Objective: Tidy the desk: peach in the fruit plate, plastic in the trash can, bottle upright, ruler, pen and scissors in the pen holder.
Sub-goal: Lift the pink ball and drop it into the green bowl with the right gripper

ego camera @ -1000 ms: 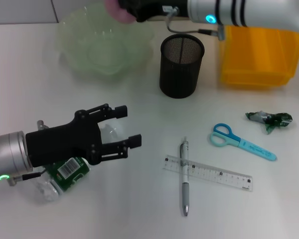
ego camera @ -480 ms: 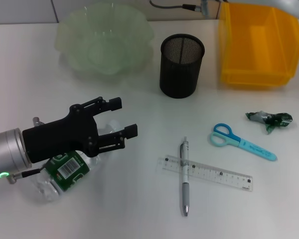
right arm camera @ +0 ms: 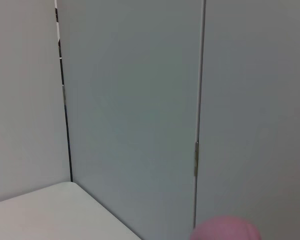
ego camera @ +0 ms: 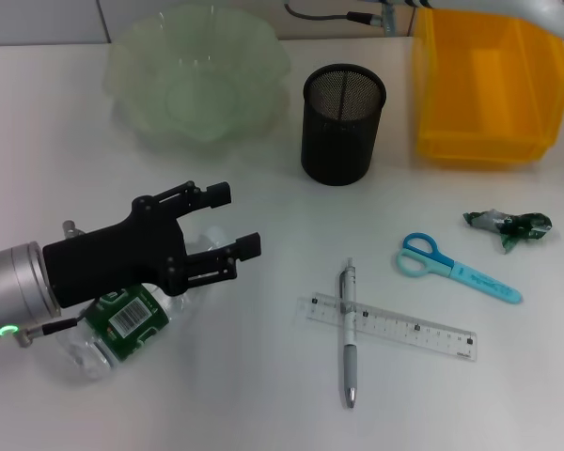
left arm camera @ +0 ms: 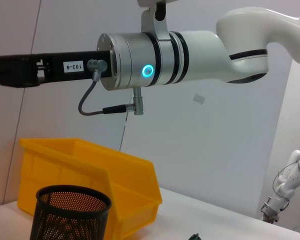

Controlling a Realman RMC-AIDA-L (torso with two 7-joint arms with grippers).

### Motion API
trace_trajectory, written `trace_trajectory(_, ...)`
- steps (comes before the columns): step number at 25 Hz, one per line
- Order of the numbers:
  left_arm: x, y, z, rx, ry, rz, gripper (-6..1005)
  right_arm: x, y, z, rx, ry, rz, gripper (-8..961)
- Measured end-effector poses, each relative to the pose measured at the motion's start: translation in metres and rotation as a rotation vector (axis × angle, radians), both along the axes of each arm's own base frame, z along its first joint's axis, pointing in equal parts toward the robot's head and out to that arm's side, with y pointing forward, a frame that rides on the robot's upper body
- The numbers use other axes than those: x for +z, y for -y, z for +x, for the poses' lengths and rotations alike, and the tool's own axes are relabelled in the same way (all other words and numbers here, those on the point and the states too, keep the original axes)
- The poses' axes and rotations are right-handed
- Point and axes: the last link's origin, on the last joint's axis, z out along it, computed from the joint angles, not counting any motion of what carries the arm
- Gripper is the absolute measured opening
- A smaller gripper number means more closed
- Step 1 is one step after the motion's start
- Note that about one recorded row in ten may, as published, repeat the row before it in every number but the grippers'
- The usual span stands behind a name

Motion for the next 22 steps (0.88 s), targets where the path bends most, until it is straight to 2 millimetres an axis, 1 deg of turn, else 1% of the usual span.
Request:
trace_trajectory(4, -0.0008, 0.0008, -0.0001, -0.002, 0.001, 0.0, 816, 0.0, 0.0, 0.0, -0.003, -0.002, -0.001, 116)
trace_trajectory(10, -0.0011, 0.0014, 0.0002, -0.006, 0.002, 0.0, 816, 0.0004, -0.0003, -0.0007, -0.005, -0.009, 0.0, 325)
trace_trajectory(20, -0.001, 0.0012, 0.0005, -0.008, 0.002, 0.0, 816, 0.0013, -0.0008, -0.0018, -0.003, -0.011, 0.003, 732)
trace_trajectory(22, -0.001, 0.0012, 0.0005, -0.008, 0.002, 0.0, 816, 0.0013, -0.0008, -0.0017, -0.003, -0.011, 0.003, 732)
